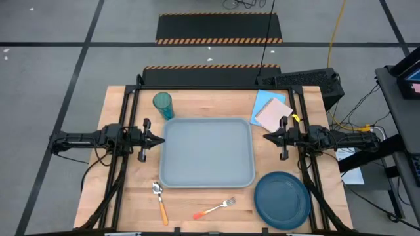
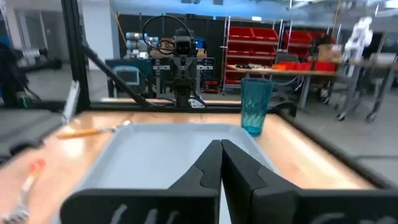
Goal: Pick and place plate/cup/fork/spoon on tray
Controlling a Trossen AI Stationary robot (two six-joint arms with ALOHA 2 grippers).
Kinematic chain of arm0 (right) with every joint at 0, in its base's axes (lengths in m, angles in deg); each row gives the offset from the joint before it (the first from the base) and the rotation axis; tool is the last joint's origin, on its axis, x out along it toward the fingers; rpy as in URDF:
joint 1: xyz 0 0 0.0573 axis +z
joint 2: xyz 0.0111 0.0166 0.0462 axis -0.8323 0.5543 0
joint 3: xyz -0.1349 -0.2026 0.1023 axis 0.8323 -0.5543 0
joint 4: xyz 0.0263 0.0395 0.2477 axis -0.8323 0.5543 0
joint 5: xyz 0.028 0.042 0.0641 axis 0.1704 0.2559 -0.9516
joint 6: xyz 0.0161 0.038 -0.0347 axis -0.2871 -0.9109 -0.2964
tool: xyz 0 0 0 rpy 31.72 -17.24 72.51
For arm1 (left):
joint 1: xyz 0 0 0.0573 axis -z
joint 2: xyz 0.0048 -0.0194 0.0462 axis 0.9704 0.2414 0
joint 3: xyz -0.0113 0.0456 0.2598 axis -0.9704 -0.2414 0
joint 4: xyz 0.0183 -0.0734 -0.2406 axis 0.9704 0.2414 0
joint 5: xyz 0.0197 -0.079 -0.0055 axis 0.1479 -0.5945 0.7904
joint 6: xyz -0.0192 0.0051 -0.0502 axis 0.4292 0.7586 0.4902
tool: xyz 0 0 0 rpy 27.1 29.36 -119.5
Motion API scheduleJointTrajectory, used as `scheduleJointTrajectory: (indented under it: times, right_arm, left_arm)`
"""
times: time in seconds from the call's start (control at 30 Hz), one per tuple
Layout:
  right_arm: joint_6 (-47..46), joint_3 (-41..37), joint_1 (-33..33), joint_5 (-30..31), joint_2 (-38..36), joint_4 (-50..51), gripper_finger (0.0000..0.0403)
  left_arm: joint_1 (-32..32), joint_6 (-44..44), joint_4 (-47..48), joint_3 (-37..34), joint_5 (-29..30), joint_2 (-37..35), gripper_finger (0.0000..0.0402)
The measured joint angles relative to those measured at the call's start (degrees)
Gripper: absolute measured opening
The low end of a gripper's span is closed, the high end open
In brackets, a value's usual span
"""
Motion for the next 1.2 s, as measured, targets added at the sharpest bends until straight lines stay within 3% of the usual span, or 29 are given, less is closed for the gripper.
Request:
scheduleJointTrajectory:
  times: [0.13,0.47,0.6,0.77,0.97,1.1,1.2]
  right_arm:
    - [5.3,0.0,0.0,0.0,0.0,0.0,0.0]
    - [5.6,0.0,0.0,0.1,0.0,-0.5,0.0]
    - [0.4,0.0,0.0,0.1,0.0,-2.2,0.0]
    - [-5.4,0.0,0.0,0.3,0.0,-3.6,0.0]
    - [-8.0,0.0,-0.1,0.4,0.0,-8.1,0.0]
    - [-10.0,0.0,-0.2,5.0,0.0,-11.4,0.0]
    - [-12.3,0.0,-0.2,4.4,0.0,-11.9,0.0]
  left_arm:
    - [0.0,0.2,-0.5,0.0,0.8,0.0,0.0024]
    - [0.0,0.7,-2.5,0.0,0.9,0.0,0.0024]
    - [0.0,0.7,-7.8,0.0,1.0,0.0,0.0024]
    - [0.0,-1.9,-18.9,0.4,5.5,0.0,0.0024]
    - [0.0,-3.2,-16.2,8.2,9.8,2.2,0.0024]
    - [0.0,-3.5,-13.9,15.8,11.4,8.6,0.0024]
    - [0.0,-4.4,-13.3,22.0,12.0,14.8,0.0024]
